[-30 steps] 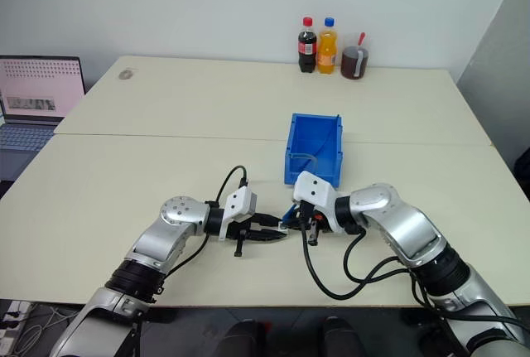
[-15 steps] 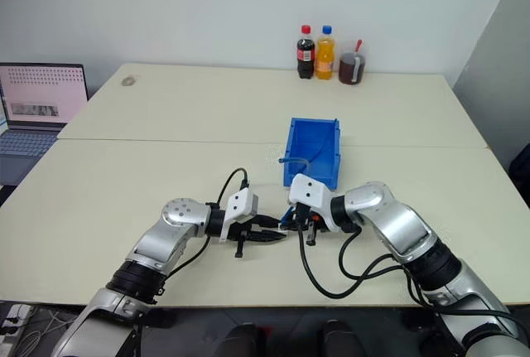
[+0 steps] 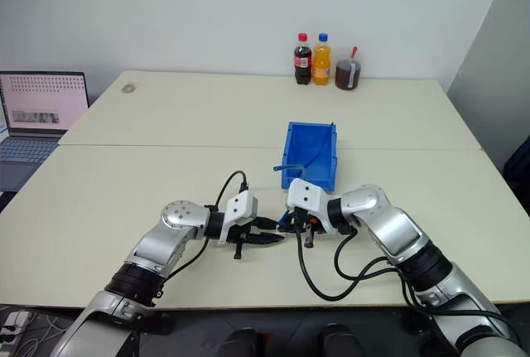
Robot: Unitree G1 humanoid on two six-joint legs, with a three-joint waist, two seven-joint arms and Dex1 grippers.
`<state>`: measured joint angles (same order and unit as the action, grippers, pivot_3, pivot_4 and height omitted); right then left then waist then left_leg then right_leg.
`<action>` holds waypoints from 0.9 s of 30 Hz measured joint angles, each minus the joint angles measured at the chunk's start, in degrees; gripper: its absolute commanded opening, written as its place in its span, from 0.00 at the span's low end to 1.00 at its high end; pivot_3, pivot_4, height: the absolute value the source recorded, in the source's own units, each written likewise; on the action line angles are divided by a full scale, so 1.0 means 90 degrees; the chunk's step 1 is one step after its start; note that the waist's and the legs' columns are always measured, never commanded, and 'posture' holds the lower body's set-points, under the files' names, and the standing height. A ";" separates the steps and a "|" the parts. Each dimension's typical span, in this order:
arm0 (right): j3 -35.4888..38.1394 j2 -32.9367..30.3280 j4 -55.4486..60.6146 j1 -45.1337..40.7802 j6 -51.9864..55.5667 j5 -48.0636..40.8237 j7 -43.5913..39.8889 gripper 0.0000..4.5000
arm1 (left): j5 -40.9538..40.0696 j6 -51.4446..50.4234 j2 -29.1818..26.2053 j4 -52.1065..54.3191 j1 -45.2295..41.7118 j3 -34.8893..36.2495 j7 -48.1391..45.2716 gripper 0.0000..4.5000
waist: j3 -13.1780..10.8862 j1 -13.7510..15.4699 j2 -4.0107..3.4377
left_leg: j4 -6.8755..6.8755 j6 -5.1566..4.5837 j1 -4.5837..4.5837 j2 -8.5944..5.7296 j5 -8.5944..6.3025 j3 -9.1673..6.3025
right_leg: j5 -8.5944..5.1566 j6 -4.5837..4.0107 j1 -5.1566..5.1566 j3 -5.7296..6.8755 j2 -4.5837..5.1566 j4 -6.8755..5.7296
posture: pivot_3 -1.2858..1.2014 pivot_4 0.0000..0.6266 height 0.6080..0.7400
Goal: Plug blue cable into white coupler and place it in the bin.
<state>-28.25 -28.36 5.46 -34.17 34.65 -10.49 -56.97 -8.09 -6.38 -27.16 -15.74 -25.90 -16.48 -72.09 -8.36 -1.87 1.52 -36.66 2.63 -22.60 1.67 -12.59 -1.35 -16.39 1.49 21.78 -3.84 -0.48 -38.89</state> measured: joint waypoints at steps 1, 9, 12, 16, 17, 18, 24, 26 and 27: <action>0.0084 0.0016 0.0052 0.0034 0.0143 -0.0054 0.0012 0.04 | -0.0030 -0.0058 -0.0009 0.0083 0.0049 0.0001 0.0001 0.52 | -0.0001 -0.0001 0.0000 | 0.0002 0.0000 -0.0004 0.0001 0.0000 -0.0001 | -0.0001 -0.0001 0.0004 0.0000 0.0000 0.0000 | 0.52 0.24 1.00; 0.1491 -0.0018 0.0770 0.0483 0.2102 -0.1055 0.0506 0.04 | -0.0512 -0.0908 -0.0514 0.1566 0.0683 0.0651 0.0398 0.88 | -0.0084 0.0002 -0.0007 | 0.0033 0.0000 -0.0046 0.0008 0.0000 -0.0011 | 0.0017 0.0031 0.0058 -0.0007 0.0003 -0.0001 | 0.52 0.24 1.00; 0.2399 0.0255 0.0800 0.0281 0.3038 -0.1504 0.0995 0.04 | -0.0835 -0.1487 -0.0424 0.2637 0.1008 0.0939 0.0937 1.00 | -0.0132 0.0002 -0.0004 | 0.0039 0.0000 -0.0048 0.0012 0.0000 -0.0013 | 0.0015 0.0036 0.0062 -0.0011 0.0008 -0.0001 | 0.52 0.24 1.00; 0.3267 0.0636 0.0534 -0.0629 0.3893 -0.2096 0.1443 0.04 | -0.1133 -0.2345 -0.0033 0.3924 0.1378 0.1376 0.2104 1.00 | -0.0176 -0.0033 0.0005 | 0.0048 0.0000 -0.0044 0.0006 0.0000 -0.0010 | 0.0015 0.0037 0.0063 -0.0014 0.0005 0.0001 | 0.52 0.24 1.00; 0.3387 0.0630 0.0300 -0.0868 0.3916 -0.2119 0.1503 0.04 | -0.1197 -0.2502 0.0089 0.4166 0.1476 0.1471 0.2414 1.00 | -0.0180 -0.0040 0.0009 | 0.0050 0.0000 -0.0043 0.0005 0.0000 -0.0009 | 0.0015 0.0037 0.0062 -0.0013 0.0005 0.0002 | 0.52 0.24 1.00; 0.3465 0.0612 -0.0004 -0.1095 0.3881 -0.2118 0.1521 0.04 | -0.1236 -0.2673 0.0225 0.4393 0.1573 0.1603 0.2758 1.00 | -0.0181 -0.0047 0.0012 | 0.0051 0.0000 -0.0043 0.0003 0.0000 -0.0006 | 0.0015 0.0037 0.0061 -0.0011 0.0005 0.0004 | 0.52 0.24 1.00; 0.3271 0.0569 -0.1893 -0.1985 0.3249 -0.1842 0.1492 0.04 | -0.1220 -0.3141 0.0720 0.4872 0.1914 0.1948 0.4146 1.00 | -0.0197 -0.0063 0.0021 | 0.0063 0.0000 -0.0044 0.0000 0.0000 0.0010 | 0.0014 0.0034 0.0066 -0.0012 -0.0001 0.0011 | 0.52 0.24 1.00; 0.3113 0.0570 -0.2545 -0.2315 0.2866 -0.1644 0.1447 0.04 | -0.1208 -0.3181 0.0826 0.4966 0.2053 0.1912 0.4441 1.00 | -0.0201 -0.0091 0.0024 | 0.0066 0.0000 -0.0047 0.0000 0.0000 0.0011 | 0.0014 0.0034 0.0066 -0.0012 -0.0001 0.0018 | 0.52 0.24 1.00; 0.3013 0.0583 -0.2864 -0.2463 0.2663 -0.1538 0.1414 0.04 | -0.1204 -0.3199 0.0833 0.5009 0.2085 0.1889 0.4538 1.00 | -0.0202 -0.0105 0.0024 | 0.0068 0.0000 -0.0047 0.0000 0.0000 0.0011 | 0.0014 0.0034 0.0066 -0.0012 -0.0001 0.0021 | 0.52 0.24 1.00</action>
<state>-1.13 -23.11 -20.32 -56.34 58.62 -24.34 -44.25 -18.92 -35.16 -19.66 29.35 -7.14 0.53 -31.24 -10.17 -2.81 1.74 -36.05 2.63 -23.02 1.67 -12.59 -1.25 -16.26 1.79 22.37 -3.95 -0.48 -38.71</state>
